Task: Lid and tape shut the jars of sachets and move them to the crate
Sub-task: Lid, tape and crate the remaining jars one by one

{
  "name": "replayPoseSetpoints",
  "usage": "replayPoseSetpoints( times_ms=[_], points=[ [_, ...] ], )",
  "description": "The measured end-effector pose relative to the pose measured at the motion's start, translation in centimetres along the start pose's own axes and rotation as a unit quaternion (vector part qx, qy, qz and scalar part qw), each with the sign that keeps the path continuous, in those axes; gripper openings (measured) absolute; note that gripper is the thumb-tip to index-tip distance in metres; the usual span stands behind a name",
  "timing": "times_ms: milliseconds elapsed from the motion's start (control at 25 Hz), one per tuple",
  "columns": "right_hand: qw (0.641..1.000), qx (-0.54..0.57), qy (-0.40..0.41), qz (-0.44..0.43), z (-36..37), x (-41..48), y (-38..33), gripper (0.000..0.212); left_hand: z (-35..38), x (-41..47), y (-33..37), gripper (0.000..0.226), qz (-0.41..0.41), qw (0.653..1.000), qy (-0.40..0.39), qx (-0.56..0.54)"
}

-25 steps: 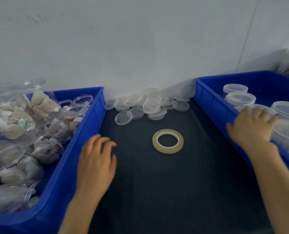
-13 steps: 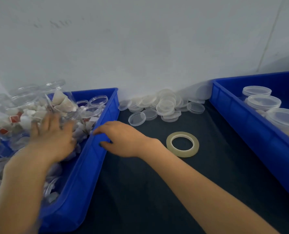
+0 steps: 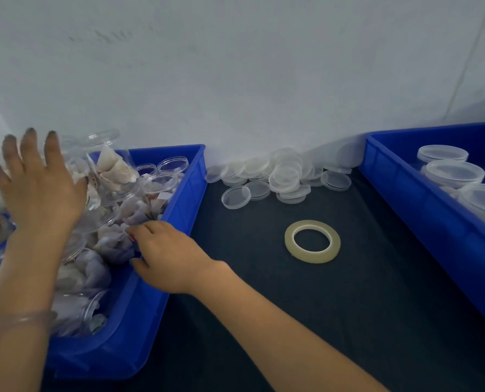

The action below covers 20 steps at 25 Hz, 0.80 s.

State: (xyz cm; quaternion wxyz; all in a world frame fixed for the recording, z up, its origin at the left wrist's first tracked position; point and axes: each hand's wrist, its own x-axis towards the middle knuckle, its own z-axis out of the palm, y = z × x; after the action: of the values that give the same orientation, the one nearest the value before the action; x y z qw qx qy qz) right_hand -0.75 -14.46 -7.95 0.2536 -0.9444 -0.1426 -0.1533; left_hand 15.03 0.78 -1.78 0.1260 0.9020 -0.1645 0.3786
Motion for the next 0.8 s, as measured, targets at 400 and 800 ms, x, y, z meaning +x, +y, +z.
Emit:
replayPoseSetpoints(
  times_ms=[400, 800],
  points=[
    [0.988, 0.090, 0.121, 0.023, -1.8, 1.5, -1.1, 0.089, -3.9, -2.9, 4.8, 0.026, 0.036, 0.996, 0.045, -0.069],
    [0.907, 0.188, 0.311, 0.213, -2.8, -6.0, 6.4, 0.087, -3.3, -10.9, 18.0, 0.022, 0.166, 0.952, -0.022, -0.255]
  ],
)
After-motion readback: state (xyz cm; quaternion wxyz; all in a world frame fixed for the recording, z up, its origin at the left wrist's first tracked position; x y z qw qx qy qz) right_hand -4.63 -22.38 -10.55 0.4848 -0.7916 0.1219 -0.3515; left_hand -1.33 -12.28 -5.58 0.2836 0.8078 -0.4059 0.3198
